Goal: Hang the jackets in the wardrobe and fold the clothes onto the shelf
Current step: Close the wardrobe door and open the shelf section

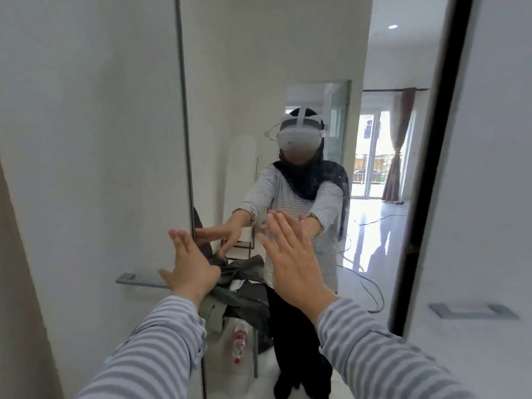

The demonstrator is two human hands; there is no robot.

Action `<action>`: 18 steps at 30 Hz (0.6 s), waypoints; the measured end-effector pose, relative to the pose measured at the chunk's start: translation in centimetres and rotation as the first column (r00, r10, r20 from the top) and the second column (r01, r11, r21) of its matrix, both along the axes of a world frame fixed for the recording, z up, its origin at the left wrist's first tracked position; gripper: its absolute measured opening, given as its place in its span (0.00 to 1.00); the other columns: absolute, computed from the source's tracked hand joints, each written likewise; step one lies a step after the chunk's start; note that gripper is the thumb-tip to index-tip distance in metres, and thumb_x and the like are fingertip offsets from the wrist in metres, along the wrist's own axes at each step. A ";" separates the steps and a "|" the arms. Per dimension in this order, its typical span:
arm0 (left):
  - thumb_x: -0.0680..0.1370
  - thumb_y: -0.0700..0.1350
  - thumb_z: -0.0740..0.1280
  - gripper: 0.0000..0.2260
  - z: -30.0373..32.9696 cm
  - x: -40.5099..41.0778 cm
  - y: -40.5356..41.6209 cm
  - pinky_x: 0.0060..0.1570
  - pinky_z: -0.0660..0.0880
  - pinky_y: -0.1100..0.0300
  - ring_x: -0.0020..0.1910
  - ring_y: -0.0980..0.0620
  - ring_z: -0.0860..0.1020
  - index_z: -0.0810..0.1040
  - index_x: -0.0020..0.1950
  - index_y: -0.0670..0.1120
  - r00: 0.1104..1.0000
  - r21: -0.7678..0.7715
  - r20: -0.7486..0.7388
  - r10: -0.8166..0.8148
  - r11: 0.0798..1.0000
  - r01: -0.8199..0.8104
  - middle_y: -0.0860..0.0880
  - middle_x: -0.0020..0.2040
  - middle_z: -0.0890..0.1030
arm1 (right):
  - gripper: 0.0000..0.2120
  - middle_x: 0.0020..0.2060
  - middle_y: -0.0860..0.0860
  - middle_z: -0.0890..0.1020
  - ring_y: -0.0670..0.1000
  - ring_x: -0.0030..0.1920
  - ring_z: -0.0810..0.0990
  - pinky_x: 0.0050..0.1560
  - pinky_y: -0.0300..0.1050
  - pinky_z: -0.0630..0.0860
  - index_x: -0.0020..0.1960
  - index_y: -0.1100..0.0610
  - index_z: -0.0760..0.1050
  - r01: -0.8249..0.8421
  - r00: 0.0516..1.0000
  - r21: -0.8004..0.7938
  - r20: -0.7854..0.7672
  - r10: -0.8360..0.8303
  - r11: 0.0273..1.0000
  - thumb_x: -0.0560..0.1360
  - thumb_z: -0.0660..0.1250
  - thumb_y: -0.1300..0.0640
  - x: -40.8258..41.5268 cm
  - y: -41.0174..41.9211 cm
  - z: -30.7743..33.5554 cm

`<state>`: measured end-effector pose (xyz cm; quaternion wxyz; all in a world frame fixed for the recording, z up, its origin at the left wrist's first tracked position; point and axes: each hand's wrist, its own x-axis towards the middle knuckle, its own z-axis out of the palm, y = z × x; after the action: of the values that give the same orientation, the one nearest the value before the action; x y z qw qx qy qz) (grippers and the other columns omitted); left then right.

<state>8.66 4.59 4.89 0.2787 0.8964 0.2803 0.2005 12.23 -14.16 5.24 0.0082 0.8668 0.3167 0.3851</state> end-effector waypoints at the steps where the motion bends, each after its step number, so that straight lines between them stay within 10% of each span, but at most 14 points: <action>1: 0.75 0.46 0.66 0.44 -0.1 0.1 -1.1 0.72 0.50 0.36 0.77 0.46 0.54 0.36 0.77 0.44 0.998 0.034 0.039 0.056 0.998 -0.058 0.49 0.78 0.35 | 0.26 0.74 0.60 0.63 0.59 0.76 0.56 0.71 0.69 0.54 0.65 0.56 0.74 0.026 1.000 0.027 -0.019 -0.025 0.999 0.68 0.53 0.58 -0.3 -1.8 -0.8; 5: 0.75 0.42 0.64 0.39 -2.0 0.7 -7.9 0.72 0.47 0.36 0.78 0.48 0.45 0.43 0.78 0.43 0.975 0.185 0.220 0.013 0.981 -0.055 0.48 0.79 0.42 | 0.31 0.74 0.59 0.64 0.61 0.75 0.60 0.71 0.69 0.57 0.66 0.55 0.73 0.219 0.972 0.079 -0.101 -0.211 0.972 0.66 0.48 0.60 -1.5 -9.1 -3.4; 9: 0.73 0.39 0.61 0.39 -3.8 1.3 -15.9 0.72 0.43 0.37 0.78 0.49 0.42 0.42 0.78 0.43 0.946 0.322 0.235 -0.223 0.936 0.141 0.49 0.78 0.38 | 0.34 0.67 0.59 0.73 0.62 0.68 0.71 0.66 0.69 0.62 0.64 0.55 0.73 0.446 0.891 0.125 -0.151 -0.428 0.886 0.57 0.68 0.64 -2.2 -15.8 -4.2; 18: 0.73 0.47 0.63 0.41 -3.7 3.2 -27.9 0.71 0.45 0.34 0.75 0.42 0.31 0.40 0.78 0.49 0.833 0.456 -0.079 -0.548 0.723 0.519 0.45 0.75 0.27 | 0.17 0.45 0.53 0.77 0.56 0.45 0.77 0.55 0.59 0.75 0.52 0.57 0.74 0.483 0.874 0.365 -0.144 -0.464 0.796 0.65 0.56 0.62 -2.7 -23.4 -5.4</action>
<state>11.90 -23.30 1.21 0.1128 0.9719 -0.0534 0.1994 9.54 -37.52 -0.15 -0.0759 0.9109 0.0069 0.4055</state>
